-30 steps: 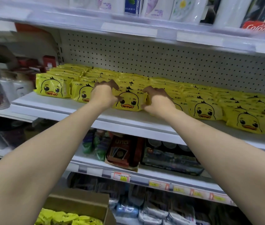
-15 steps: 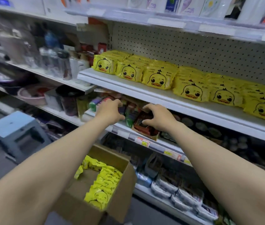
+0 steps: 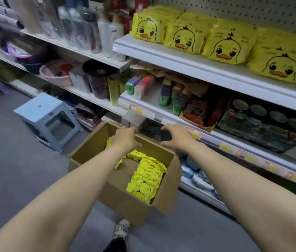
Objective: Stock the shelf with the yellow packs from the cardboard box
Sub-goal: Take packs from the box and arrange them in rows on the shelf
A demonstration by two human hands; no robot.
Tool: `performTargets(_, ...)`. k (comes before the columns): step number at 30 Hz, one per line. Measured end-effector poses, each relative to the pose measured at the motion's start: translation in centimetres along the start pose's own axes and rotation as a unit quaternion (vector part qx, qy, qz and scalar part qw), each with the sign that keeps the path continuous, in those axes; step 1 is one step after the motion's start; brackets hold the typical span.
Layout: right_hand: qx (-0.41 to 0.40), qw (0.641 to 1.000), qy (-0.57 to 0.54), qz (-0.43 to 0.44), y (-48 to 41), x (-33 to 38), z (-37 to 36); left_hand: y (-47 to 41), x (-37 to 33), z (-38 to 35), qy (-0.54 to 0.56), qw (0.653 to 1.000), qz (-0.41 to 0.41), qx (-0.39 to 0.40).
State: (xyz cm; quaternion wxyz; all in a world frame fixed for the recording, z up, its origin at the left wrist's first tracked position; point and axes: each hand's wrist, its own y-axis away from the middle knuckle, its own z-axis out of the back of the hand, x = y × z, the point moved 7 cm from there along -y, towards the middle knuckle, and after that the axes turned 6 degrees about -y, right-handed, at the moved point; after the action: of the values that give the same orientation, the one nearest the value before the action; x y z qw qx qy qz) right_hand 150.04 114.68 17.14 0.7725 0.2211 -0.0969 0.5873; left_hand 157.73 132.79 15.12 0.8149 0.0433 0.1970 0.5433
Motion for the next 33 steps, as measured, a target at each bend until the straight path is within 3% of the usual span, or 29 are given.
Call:
performTargets(8,0.107,0.988,-0.032,-0.108,-6.1,-1.1,-12.0,-7.7,8.4,-8.3,0.003,0.992,0.000,0.129)
performTargets(17,0.228,0.935,-0.107,-0.248,-8.0,-6.5,-28.3,-12.3,13.7,-20.2,0.030,0.963,-0.022,0.268)
performTargets(26,0.317,0.882,-0.142,-0.318,-7.1,-9.5,-39.6,-13.8,17.4,-27.8,0.056,0.944,0.015,0.324)
performTargets(33,0.325,0.886,-0.095,-0.317,-6.9,-10.3,-41.8,-15.1,18.4,-30.7,0.103,0.939,0.014,0.327)
